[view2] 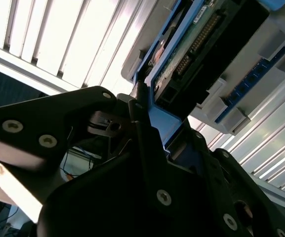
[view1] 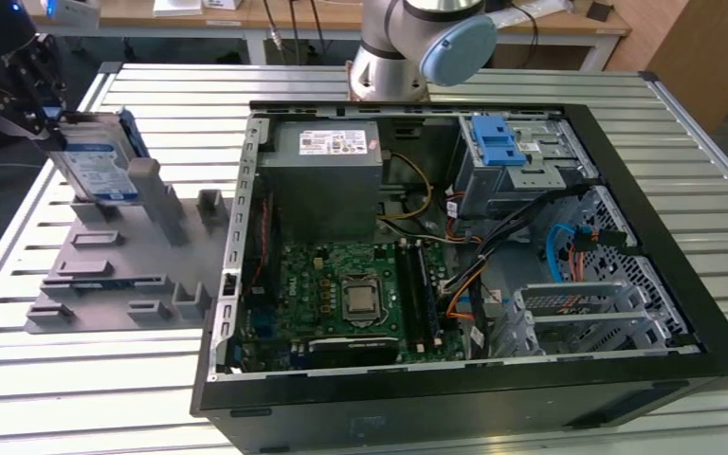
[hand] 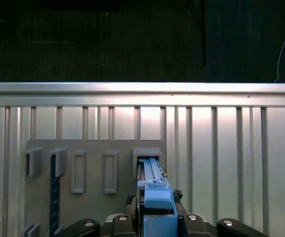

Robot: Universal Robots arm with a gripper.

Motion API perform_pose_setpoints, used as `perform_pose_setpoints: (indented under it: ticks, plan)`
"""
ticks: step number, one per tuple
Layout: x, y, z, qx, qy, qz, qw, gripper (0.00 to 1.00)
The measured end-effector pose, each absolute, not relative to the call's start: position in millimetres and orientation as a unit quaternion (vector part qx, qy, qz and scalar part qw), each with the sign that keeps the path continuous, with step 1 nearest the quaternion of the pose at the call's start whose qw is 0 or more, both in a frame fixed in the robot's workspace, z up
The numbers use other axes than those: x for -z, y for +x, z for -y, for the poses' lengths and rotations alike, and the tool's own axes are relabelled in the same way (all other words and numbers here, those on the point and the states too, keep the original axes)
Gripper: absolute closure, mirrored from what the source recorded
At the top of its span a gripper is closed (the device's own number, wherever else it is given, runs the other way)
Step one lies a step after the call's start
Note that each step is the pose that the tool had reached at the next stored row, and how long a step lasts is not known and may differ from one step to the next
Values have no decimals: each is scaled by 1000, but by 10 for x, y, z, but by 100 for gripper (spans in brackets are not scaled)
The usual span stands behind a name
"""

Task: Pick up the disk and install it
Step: 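Pick up the disk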

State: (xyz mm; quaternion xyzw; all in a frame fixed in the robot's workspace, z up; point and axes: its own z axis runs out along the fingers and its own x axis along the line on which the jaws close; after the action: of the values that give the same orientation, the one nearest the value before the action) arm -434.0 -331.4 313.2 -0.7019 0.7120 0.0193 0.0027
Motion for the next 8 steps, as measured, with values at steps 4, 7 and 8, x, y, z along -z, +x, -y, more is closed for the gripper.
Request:
perform_pose_setpoints:
  ticks: [4, 7, 8]
  plan:
    - [-3173, -4340, 3314, -19, -702, -712, 3, 64]
    - [-3205, -4340, 3314, -19, -702, -712, 3, 64]
    - [-3217, -4340, 3314, -19, -702, -712, 3, 64]
